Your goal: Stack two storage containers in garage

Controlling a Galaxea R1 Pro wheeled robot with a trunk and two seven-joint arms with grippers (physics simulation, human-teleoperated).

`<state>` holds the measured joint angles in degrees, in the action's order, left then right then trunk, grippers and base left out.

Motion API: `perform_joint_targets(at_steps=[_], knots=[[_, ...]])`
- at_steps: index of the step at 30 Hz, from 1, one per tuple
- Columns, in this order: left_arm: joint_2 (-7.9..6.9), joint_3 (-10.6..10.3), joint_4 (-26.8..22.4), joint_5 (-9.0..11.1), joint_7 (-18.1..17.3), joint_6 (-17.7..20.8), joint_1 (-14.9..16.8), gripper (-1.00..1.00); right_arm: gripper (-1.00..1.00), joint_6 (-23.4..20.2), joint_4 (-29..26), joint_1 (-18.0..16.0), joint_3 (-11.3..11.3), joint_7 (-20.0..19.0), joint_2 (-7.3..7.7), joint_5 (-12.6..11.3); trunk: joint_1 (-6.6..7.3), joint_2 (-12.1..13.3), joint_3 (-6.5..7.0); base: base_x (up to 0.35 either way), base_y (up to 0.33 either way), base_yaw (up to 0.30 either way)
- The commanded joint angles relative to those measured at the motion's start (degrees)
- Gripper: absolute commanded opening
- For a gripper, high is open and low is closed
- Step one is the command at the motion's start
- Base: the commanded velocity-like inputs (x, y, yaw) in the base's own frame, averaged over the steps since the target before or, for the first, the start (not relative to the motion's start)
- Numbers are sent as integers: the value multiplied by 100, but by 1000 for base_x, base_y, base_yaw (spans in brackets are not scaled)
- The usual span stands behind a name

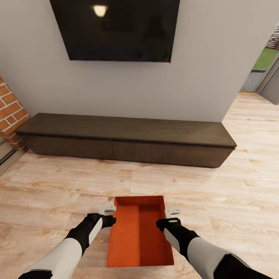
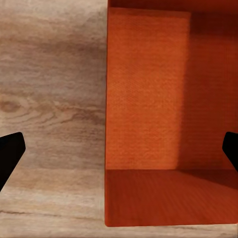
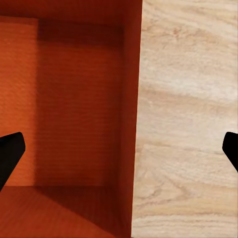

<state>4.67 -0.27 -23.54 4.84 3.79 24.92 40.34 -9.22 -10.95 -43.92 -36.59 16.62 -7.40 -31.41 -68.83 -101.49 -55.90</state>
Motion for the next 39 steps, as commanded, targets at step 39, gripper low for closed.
perform_joint_targets(at_steps=[39], knots=[[-43,0,-19,51,26,31,0,100,100,-63,-12,-73,-41,34,46,-42,-615,-1126,-507,0,0,0]])
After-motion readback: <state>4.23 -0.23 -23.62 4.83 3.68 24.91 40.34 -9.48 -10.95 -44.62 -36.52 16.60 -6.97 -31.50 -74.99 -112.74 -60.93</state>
